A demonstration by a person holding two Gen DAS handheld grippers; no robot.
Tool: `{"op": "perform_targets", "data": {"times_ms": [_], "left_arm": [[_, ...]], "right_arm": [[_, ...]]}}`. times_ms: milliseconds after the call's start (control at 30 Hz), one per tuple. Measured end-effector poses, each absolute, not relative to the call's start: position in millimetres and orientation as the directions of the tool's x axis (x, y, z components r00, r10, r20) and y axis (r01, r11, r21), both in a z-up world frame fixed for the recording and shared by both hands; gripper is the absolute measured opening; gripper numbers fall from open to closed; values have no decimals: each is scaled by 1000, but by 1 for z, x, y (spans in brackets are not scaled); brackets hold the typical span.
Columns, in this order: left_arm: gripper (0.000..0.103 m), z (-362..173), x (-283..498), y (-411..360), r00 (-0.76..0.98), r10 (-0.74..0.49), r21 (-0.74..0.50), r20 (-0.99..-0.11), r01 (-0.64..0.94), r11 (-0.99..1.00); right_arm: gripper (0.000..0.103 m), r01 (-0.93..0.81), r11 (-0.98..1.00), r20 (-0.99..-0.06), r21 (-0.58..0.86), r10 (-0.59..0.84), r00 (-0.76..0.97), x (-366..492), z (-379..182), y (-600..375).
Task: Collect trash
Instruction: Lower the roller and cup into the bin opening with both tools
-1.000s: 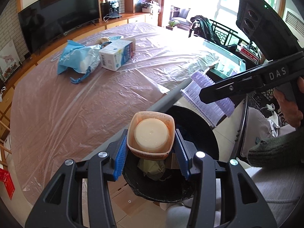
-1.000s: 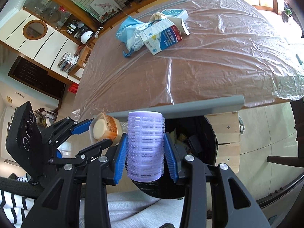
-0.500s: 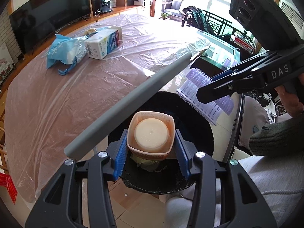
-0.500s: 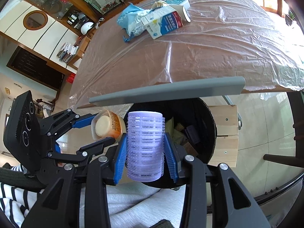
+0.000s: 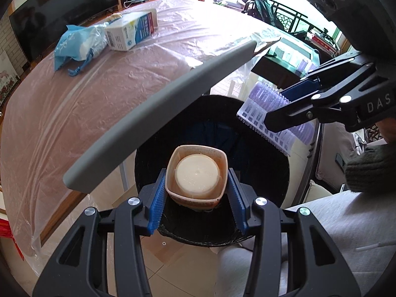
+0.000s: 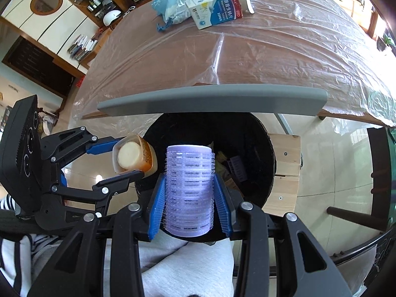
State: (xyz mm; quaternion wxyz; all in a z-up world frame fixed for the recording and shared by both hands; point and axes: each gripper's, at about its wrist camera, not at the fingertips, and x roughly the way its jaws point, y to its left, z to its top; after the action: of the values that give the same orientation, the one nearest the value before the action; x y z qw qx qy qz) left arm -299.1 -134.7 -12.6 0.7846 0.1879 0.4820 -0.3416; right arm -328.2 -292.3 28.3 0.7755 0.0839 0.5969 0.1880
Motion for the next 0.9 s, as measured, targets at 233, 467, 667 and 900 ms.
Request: {"op": "perform_targets", "data": {"times_ms": [233,467,667,900], "left_arm": [[48,-22,-298,-137,291,-332,-30,-897,711,703],[48,-30,-294,-134,289,-315,-24,-904,701,713],[48,-39,-288,-135,279,-299,-20,-913,701,713],[48,-44,-282,-137,269,-284,-18,-920,696,718]], "right_arm": [[37,-205,917,-903,341,380,198,-324,18,-290],[37,-222,921,-917,320,360,171,-321,7,-287],[37,-243,925,-927,293,336,164,-322,1,-281],[37,-255,928,-935,272,317,159,-323,-6,-276]]}}
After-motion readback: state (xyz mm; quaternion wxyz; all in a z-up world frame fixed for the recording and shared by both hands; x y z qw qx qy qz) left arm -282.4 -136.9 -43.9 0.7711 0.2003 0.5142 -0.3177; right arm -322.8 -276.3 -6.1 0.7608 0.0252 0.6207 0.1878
